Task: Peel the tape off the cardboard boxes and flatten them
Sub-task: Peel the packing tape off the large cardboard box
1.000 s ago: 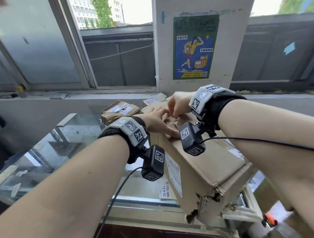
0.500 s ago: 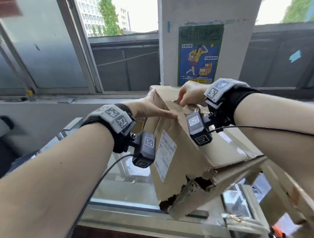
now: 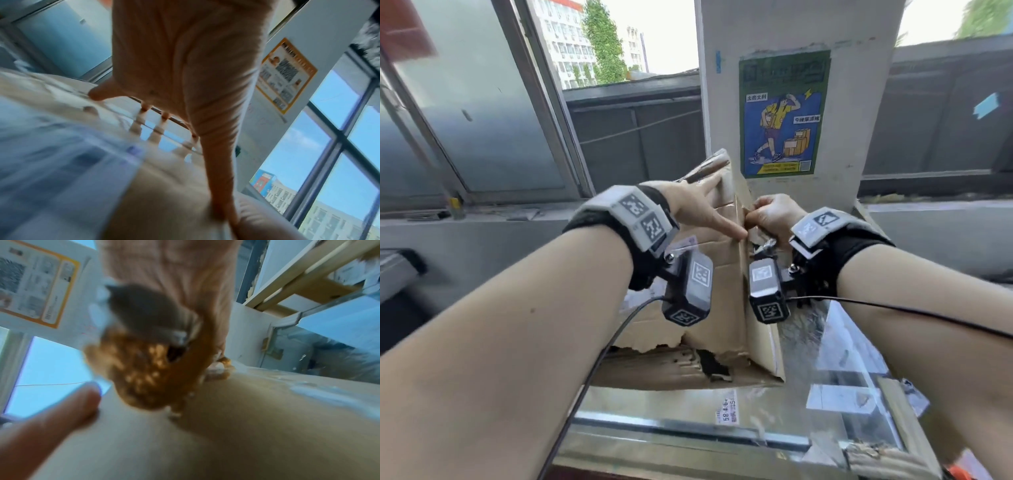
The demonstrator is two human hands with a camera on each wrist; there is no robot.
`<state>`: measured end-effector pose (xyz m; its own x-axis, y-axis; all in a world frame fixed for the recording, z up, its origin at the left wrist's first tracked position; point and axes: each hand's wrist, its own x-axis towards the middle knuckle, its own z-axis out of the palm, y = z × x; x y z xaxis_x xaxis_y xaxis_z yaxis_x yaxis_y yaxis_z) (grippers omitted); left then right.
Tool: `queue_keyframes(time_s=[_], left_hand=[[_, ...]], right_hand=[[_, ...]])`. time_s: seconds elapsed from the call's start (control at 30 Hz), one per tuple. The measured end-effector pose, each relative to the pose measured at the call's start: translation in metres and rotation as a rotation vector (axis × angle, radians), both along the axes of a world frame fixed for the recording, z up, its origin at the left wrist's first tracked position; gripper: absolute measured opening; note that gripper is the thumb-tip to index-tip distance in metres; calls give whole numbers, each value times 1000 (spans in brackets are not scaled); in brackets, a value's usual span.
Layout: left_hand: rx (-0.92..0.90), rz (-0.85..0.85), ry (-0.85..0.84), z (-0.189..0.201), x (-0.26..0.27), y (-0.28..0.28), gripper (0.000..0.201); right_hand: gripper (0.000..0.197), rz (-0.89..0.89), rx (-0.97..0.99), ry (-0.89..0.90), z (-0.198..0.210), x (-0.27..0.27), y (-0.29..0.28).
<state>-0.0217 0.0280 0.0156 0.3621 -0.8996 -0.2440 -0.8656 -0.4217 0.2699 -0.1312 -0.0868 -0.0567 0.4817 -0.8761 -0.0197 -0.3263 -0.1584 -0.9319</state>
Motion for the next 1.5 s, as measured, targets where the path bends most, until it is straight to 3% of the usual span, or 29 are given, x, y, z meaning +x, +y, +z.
queue_keyframes(time_s=[0.07, 0.13, 0.23, 0.33, 0.47, 0.6, 0.73, 0.83, 1.03, 1.13, 1.2, 1.27, 1.5], left_hand=[[3, 42, 91, -17, -5, -2, 119], [18, 96, 146, -28, -9, -7, 123], [46, 136, 128, -35, -13, -15, 131], [71, 129, 118, -35, -14, -16, 119], [151, 32, -45, -19, -26, -14, 88], [228, -78, -297, 1, -41, -10, 74], [184, -190, -536, 5, -40, -8, 64], [163, -166, -637, 3, -31, 1, 65], [-26, 162, -363, -42, -26, 12, 63], [-109, 268, -422, -63, -33, 8, 78], [-114, 274, -487, -70, -37, 3, 76], [-148, 262, -544, -77, -36, 0, 71], [-288, 149, -638, -126, -32, 1, 81]], right_hand=[[26, -58, -3, -4, -9, -5, -5], [27, -81, -40, 16, -12, -10, -8], [24, -61, -98, 70, -11, -16, -9], [23, -59, -86, 79, -12, -21, -12], [20, -38, -53, 85, -13, -24, -14], [13, -23, -18, 71, -11, -24, -14], [13, 65, 17, 69, -4, -22, -13], [19, 110, 38, 42, 2, -16, -3], [6, 87, 93, 27, -2, -15, 7], [10, 6, -24, 71, -15, -16, 5], [20, -71, -130, 137, -23, -15, 6], [17, -132, -178, 170, -31, -15, 10], [8, -187, -110, 152, -72, -30, 9]])
